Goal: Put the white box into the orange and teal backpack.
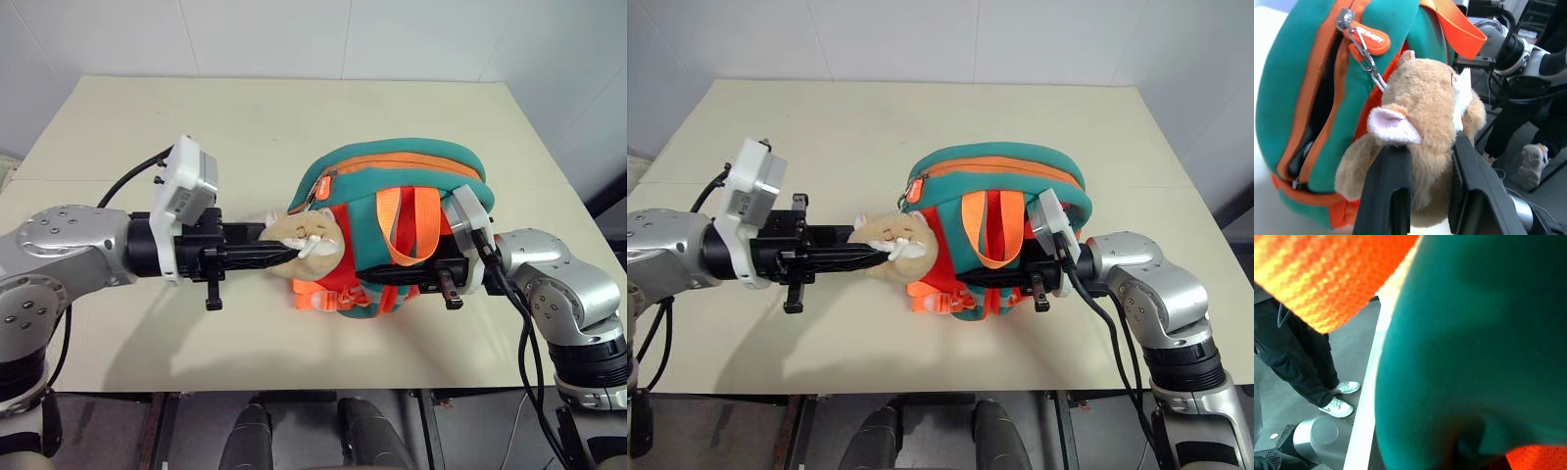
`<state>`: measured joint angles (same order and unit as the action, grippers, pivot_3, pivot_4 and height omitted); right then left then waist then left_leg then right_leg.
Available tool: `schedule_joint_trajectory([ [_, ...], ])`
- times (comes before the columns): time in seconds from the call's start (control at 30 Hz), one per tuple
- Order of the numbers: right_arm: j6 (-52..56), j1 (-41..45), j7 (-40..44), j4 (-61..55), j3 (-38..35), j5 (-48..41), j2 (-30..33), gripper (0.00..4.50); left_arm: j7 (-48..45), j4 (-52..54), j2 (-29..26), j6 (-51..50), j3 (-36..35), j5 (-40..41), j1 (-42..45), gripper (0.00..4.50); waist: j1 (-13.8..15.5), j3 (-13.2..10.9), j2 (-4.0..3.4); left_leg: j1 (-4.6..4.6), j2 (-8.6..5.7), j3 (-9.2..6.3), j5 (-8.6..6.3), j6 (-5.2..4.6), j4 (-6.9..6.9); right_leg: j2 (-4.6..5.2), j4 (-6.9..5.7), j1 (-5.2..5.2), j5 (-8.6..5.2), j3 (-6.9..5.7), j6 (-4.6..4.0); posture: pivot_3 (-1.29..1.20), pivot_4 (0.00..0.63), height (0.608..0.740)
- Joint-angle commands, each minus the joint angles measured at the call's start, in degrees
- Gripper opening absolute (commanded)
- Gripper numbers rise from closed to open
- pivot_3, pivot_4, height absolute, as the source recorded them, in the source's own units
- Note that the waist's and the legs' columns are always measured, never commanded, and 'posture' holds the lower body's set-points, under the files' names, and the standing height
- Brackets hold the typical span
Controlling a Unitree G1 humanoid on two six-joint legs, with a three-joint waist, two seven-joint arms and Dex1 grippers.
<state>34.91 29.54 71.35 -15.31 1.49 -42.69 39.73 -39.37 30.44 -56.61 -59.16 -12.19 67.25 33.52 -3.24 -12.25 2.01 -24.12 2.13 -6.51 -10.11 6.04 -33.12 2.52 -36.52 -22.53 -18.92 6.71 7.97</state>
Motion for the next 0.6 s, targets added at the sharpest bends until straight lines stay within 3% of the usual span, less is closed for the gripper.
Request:
schedule_joint_trajectory([
  [0.03, -0.6, -0.9, 0.1, -1.4, -0.9, -0.4, 0.1, 0.0, -3.6, -2.2, -4.0, 0.7, -3.8, -0.6, 1.6, 0.46, 0.0, 0.0, -0.01, 0.0, 0.0, 0.0, 0.0, 0.0, 0.02, 0.0, 0.01, -0.01, 0.0, 0.0, -0.01, 0.0, 0.15, 0.74],
  [0.33, -0.3, -2.7, -0.1, -2.8, -1.7, -1.6, 0.2, 0.0, -16.6, -11.5, -13.8, 6.1, -2.7, -11.2, 1.0, 0.46, 0.0, 0.0, -0.04, -0.01, 0.0, 0.03, 0.0, 0.0, 0.07, 0.01, 0.02, -0.05, -0.27, 0.01, -0.51, 0.0, 0.15, 0.74],
  [0.6, -0.2, -2.4, -1.3, -2.9, -1.6, -2.4, -0.9, 0.0, -32.3, -23.3, -17.9, 15.3, 7.5, -24.2, 3.5, 0.46, -0.1, -0.1, -0.09, -0.01, 0.01, 0.05, 0.0, 0.0, 0.15, 0.0, 0.02, -0.1, -0.34, 0.0, -0.63, 0.0, 0.15, 0.74],
])
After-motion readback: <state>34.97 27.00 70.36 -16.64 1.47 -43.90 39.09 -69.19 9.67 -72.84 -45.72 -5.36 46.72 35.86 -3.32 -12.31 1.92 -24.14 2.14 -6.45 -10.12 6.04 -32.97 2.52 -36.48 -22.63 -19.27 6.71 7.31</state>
